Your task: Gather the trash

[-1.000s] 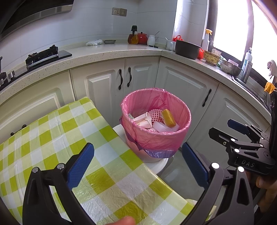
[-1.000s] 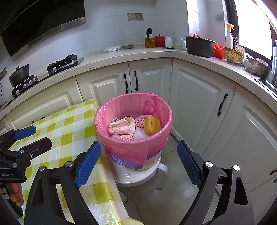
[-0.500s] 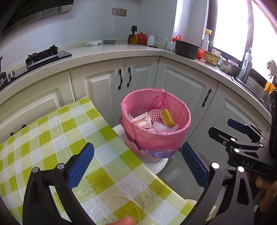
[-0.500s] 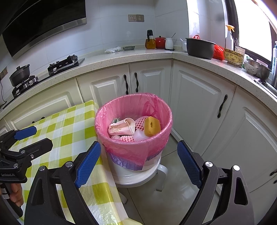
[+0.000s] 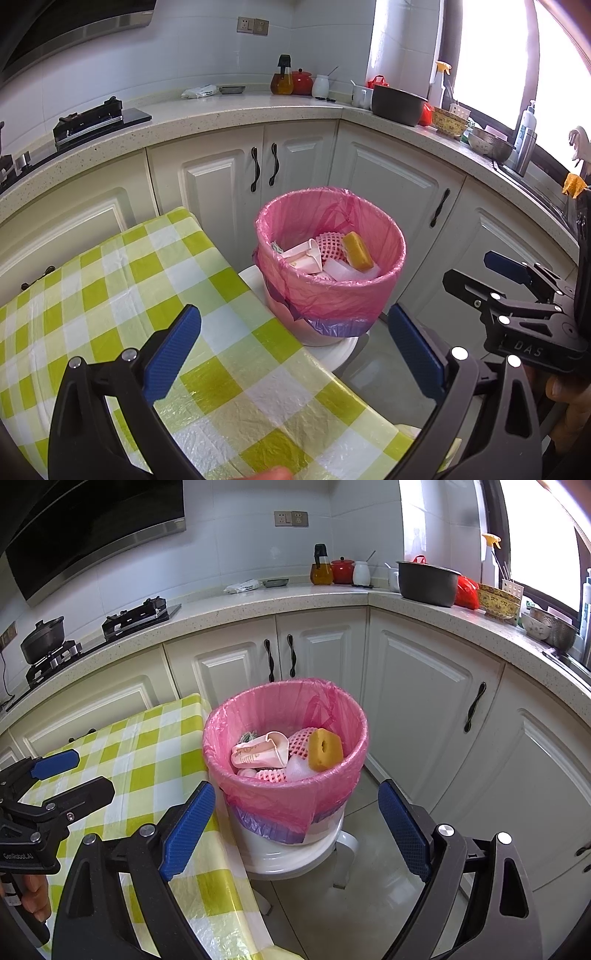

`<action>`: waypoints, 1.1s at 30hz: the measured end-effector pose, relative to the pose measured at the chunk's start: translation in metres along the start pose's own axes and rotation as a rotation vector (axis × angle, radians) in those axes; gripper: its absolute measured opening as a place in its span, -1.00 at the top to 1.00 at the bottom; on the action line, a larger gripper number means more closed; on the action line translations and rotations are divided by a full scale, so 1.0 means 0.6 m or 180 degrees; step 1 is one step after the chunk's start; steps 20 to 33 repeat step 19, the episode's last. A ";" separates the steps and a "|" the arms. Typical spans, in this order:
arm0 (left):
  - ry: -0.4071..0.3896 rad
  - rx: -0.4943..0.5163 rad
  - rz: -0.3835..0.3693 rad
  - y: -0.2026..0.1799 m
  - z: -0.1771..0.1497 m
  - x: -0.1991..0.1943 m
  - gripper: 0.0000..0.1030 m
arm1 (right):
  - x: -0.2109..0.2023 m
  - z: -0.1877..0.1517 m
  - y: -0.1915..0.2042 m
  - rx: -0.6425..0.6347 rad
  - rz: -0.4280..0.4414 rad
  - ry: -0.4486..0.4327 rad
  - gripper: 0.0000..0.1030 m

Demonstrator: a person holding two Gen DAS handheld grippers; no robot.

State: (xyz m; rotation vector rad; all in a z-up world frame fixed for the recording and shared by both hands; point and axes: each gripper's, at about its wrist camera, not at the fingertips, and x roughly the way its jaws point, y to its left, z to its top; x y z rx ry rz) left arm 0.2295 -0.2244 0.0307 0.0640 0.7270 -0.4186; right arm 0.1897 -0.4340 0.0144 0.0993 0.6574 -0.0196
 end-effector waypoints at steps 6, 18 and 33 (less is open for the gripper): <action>-0.0092 0.0048 -0.0001 -0.006 -0.002 -0.003 -0.90 | 0.000 0.000 0.000 -0.0005 0.0006 0.0000 -0.64; -0.0093 0.0004 0.0005 0.002 0.002 -0.005 -0.90 | 0.000 0.001 0.000 -0.0002 0.0008 0.0002 -0.64; -0.0095 0.0006 0.0010 0.002 0.002 -0.005 -0.90 | 0.001 0.001 0.001 -0.0001 0.0008 0.0002 -0.64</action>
